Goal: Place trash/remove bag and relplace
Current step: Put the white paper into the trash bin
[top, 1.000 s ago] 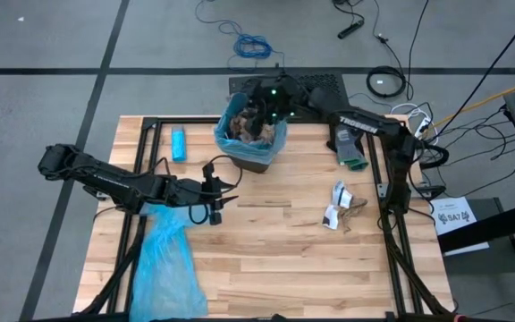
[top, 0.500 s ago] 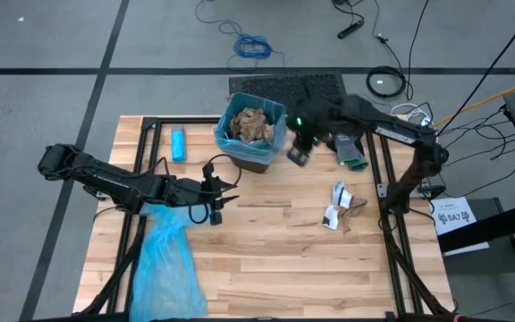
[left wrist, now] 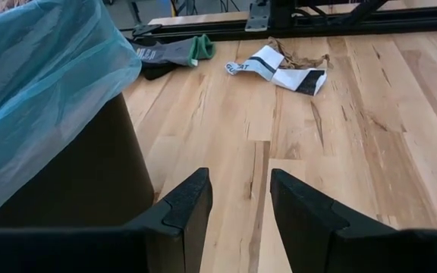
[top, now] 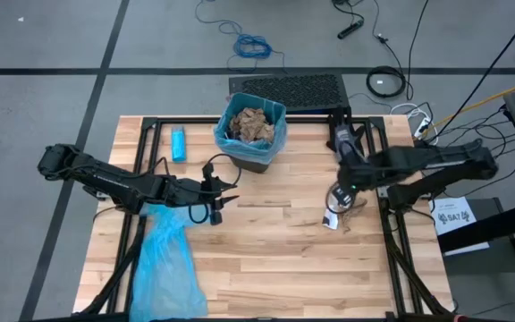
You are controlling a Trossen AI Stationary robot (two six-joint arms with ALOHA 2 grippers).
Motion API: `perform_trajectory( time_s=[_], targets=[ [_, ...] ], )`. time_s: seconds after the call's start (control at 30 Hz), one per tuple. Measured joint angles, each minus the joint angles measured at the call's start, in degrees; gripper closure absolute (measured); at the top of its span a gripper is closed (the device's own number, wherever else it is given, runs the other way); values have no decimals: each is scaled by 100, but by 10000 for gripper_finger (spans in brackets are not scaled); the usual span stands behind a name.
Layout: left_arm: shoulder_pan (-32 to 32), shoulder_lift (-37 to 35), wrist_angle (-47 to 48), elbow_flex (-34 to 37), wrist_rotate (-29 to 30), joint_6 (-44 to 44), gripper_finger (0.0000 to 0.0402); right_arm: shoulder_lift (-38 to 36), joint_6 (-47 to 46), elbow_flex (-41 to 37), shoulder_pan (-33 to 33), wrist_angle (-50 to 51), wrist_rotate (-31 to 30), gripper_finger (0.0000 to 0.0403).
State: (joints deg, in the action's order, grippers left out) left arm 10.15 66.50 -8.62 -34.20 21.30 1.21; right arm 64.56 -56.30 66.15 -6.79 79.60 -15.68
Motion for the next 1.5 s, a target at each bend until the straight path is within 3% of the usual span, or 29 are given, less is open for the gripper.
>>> perform_trajectory(
  time_s=[0.3, 0.57, 0.83, 1.23, 1.5],
  targets=[
    [0, 0, 4, 0, 0, 1, 260, -872, -1208, -1725, -234, -702, 438, 256],
    [0, 0, 5, 0, 0, -3, 260, -853, -1536, -2568, -232, -1182, 817, 171],
    [0, 0, 7, 0, 0, -7, 260, -731, -2234, -2568, -227, -1225, 281, 95],
    [0, 0, 13, 0, 0, -4, 260, 19, -4338, -2566, -232, -1337, 108, 104],
    [0, 0, 13, 0, 0, -7, 260, 971, -5078, -2566, -225, -1720, 527, 105]
  ],
)
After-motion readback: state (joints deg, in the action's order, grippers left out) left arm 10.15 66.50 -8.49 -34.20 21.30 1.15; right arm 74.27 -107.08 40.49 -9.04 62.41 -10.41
